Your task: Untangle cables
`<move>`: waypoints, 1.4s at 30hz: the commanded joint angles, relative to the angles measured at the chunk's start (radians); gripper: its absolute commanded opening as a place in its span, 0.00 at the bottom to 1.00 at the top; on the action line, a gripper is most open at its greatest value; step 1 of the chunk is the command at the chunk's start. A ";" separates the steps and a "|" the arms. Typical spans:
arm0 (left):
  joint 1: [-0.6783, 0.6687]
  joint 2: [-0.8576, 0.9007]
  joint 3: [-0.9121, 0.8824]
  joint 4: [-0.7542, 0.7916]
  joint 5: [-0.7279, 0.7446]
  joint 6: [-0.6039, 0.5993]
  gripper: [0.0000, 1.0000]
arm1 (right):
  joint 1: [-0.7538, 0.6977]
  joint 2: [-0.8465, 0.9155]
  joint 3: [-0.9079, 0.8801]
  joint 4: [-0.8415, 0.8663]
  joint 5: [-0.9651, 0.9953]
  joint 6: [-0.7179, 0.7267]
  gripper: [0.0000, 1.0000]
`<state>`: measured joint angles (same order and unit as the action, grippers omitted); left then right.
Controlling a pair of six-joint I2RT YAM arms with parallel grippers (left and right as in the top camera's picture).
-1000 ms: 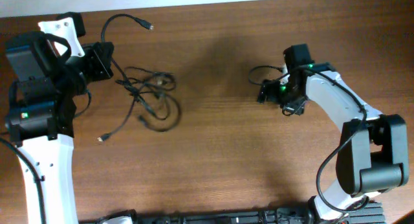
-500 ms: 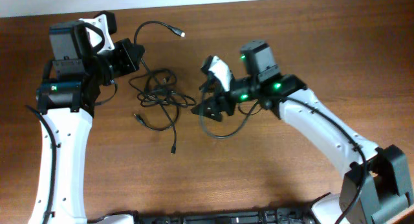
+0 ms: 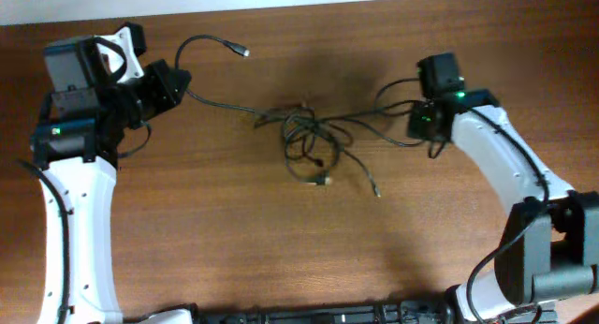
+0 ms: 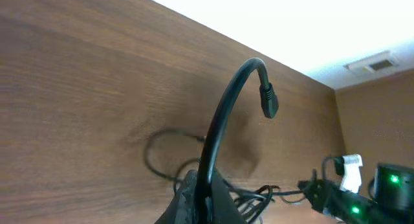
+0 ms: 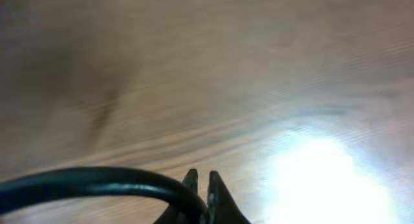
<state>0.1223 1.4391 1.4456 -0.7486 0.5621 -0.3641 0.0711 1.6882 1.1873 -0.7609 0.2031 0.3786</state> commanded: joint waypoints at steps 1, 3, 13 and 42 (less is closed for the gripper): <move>0.051 -0.003 0.014 0.006 -0.019 -0.001 0.00 | -0.148 0.001 -0.003 -0.038 0.041 0.057 0.04; 0.079 -0.003 0.014 0.005 -0.129 0.002 0.00 | -0.279 0.001 -0.003 -0.083 0.040 0.130 0.04; 0.135 0.029 0.014 0.001 -0.382 0.001 0.00 | -0.487 0.001 -0.003 -0.089 -0.258 -0.057 0.04; -0.196 0.406 0.013 -0.027 -0.296 0.001 0.99 | -0.254 -0.181 0.237 0.576 -0.139 -0.644 0.04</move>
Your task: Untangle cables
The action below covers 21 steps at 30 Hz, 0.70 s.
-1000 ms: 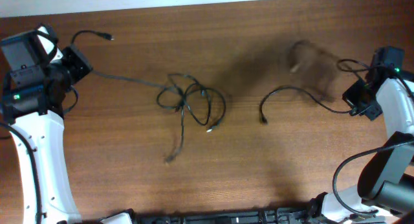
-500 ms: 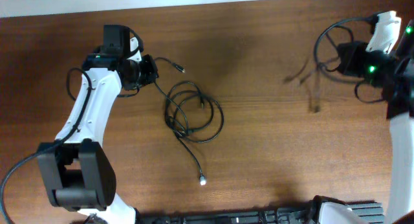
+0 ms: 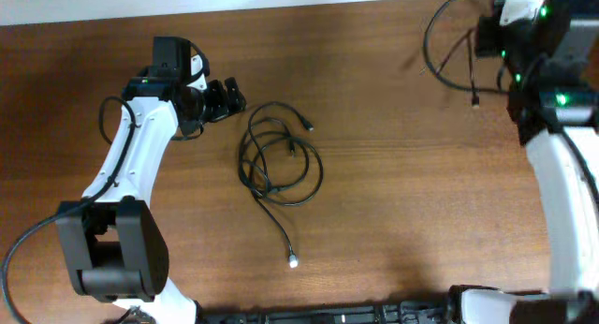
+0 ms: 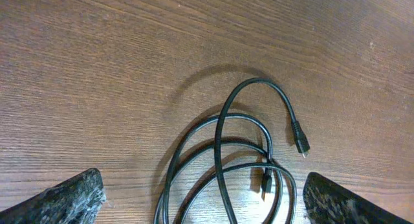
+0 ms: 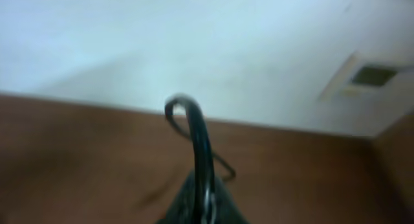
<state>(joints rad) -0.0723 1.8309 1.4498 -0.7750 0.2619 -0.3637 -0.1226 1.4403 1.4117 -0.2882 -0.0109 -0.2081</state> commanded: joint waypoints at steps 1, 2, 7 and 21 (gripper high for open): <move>-0.002 0.014 0.009 0.000 0.004 0.001 0.99 | -0.115 0.127 0.013 0.229 0.074 -0.057 0.04; -0.002 0.014 0.009 0.000 0.004 0.001 0.99 | -0.162 0.179 0.013 0.320 0.060 -0.056 0.04; -0.002 0.014 0.009 0.000 0.004 0.001 0.99 | -0.377 0.576 0.014 0.705 -0.165 0.141 0.04; -0.002 0.014 0.009 -0.001 0.004 0.001 0.99 | -0.394 0.504 0.063 0.296 -0.065 0.505 0.99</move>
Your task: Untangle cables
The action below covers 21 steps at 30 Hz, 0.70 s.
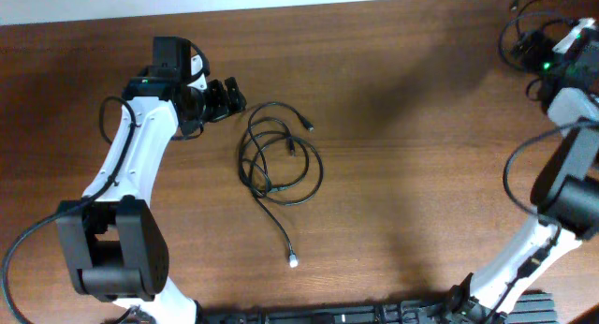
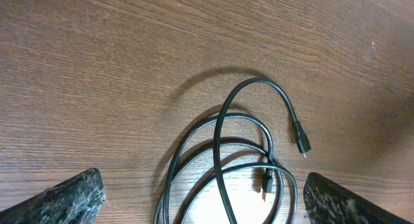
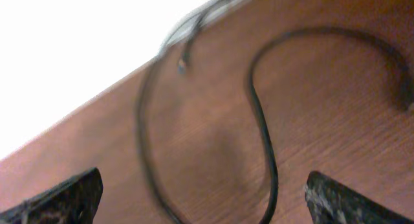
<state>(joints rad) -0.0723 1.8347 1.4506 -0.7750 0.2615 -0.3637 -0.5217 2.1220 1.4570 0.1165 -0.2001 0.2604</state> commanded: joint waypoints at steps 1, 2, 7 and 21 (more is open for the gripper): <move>-0.002 0.010 0.008 0.000 0.005 0.001 0.99 | 0.005 -0.266 0.018 -0.276 0.221 0.037 0.99; -0.002 0.010 0.008 -0.001 0.005 0.001 0.99 | 0.005 -0.318 0.018 -0.380 0.208 0.037 0.99; -0.002 0.010 0.008 0.000 0.005 0.001 0.99 | 0.037 -0.398 0.018 -0.757 -0.448 0.036 0.99; 0.023 0.010 0.008 -0.035 0.004 -0.002 1.00 | 1.005 -0.247 0.016 -0.937 -0.299 0.084 0.58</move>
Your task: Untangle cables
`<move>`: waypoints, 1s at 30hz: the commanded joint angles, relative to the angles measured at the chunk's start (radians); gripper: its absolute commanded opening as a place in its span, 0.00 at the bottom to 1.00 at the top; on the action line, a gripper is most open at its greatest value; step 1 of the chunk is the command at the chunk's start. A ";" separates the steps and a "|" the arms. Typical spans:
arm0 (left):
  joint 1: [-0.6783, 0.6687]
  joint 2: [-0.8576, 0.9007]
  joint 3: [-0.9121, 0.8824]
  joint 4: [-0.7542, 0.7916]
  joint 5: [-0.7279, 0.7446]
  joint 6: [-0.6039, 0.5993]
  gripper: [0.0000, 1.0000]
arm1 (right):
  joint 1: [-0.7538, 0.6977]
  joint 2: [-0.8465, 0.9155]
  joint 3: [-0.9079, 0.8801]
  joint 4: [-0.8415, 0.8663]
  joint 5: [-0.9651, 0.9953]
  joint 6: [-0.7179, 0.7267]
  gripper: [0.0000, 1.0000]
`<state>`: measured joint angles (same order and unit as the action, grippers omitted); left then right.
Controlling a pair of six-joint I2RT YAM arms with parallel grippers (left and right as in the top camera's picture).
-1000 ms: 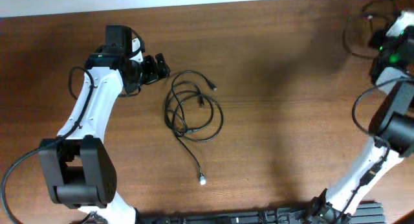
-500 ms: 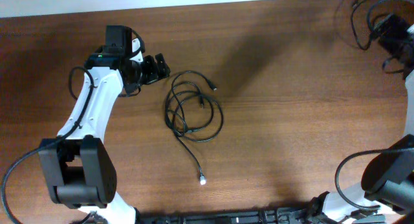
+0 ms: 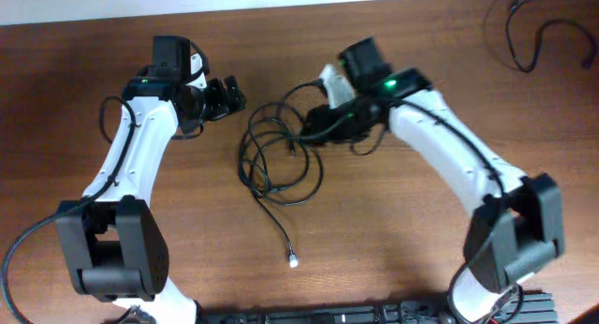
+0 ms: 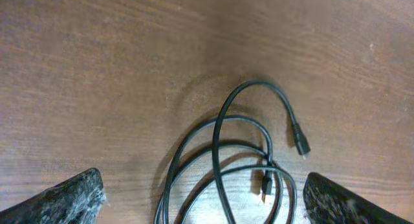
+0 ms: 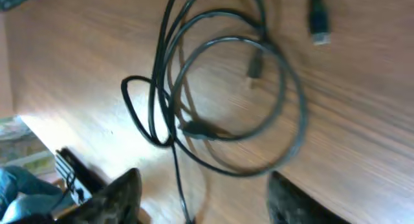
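Note:
One black cable (image 3: 281,155) lies coiled in loose loops left of the table's middle, its silver-tipped end (image 3: 294,261) trailing toward the front. My left gripper (image 3: 229,95) stands open just left of the coil; in the left wrist view the loops (image 4: 223,166) lie between its spread fingers (image 4: 65,198). My right gripper (image 3: 314,123) hovers open over the coil's upper right, and the right wrist view shows the loops (image 5: 213,94) below its fingers (image 5: 113,198). A second black cable (image 3: 524,29) lies apart at the back right corner.
The brown wooden table (image 3: 402,249) carries only the two cables. Its far edge (image 3: 309,2) meets a white surface. A dark rail (image 3: 328,315) runs along the front edge between the arm bases.
My right arm has moved from the back right corner to the middle, its open gripper now over the coiled cable. The second cable stays in the corner. The left gripper has not moved.
First both grippers were shut on cable ends, with a tangle stretched between them. Then the left stood open beside one coiled cable while the right held the other raised at the back right. The right then stood open there, the cable down. Now it hangs over the coil.

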<state>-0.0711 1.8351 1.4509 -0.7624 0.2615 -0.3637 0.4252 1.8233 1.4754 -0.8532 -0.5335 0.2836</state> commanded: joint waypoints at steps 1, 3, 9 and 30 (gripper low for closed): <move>0.036 0.010 0.008 -0.085 0.005 -0.003 1.00 | 0.096 0.097 -0.002 0.085 0.034 0.121 0.58; 0.064 0.010 0.008 -0.154 0.004 -0.003 0.99 | 0.148 0.172 -0.002 0.190 0.033 0.205 0.58; 0.153 0.010 0.008 -0.281 0.005 -0.172 0.96 | 0.224 0.245 -0.002 0.309 0.031 0.354 0.50; 0.026 0.016 -0.351 0.026 0.307 -0.986 0.00 | 0.187 0.240 -0.002 0.236 0.097 0.374 0.04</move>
<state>-0.0467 1.8462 1.1156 -0.7403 0.5999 -1.3773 0.6373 2.0548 1.4727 -0.5831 -0.4450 0.6842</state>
